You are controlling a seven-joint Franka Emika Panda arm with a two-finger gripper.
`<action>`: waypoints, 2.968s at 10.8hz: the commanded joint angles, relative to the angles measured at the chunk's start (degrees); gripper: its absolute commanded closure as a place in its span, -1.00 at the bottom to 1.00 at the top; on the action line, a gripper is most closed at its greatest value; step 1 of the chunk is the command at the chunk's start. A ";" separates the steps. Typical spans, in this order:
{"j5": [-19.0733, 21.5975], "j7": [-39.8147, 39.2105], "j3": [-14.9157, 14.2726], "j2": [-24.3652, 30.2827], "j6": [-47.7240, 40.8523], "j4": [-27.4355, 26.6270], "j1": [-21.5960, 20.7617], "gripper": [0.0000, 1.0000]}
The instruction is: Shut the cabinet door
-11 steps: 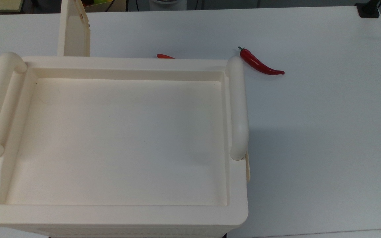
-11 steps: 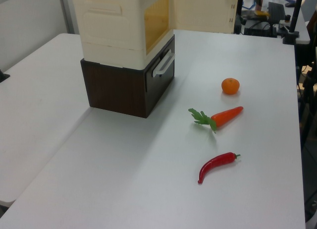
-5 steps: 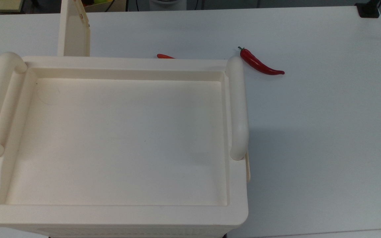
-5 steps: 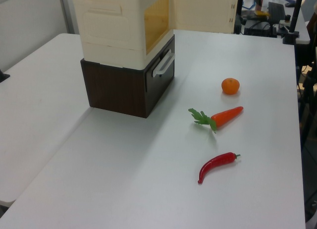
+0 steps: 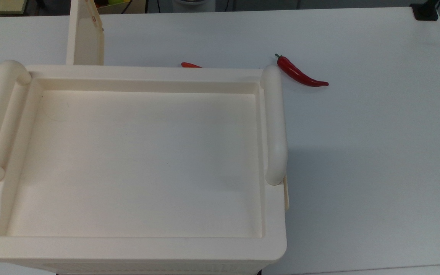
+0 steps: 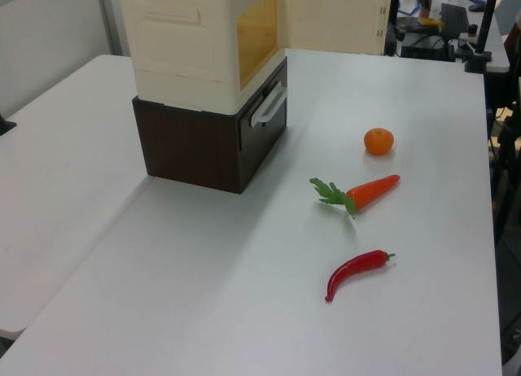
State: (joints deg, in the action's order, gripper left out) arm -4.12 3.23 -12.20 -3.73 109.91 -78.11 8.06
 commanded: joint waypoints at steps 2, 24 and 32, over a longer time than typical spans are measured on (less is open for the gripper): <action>5.86 -0.95 0.60 -0.31 1.45 -4.85 -0.59 1.00; 14.49 14.26 0.69 -9.10 25.26 -5.38 -18.35 1.00; 13.88 15.14 0.69 -10.59 31.42 -5.73 -18.79 1.00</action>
State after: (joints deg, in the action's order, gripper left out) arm 9.60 17.55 -11.05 -14.15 139.41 -83.21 -9.88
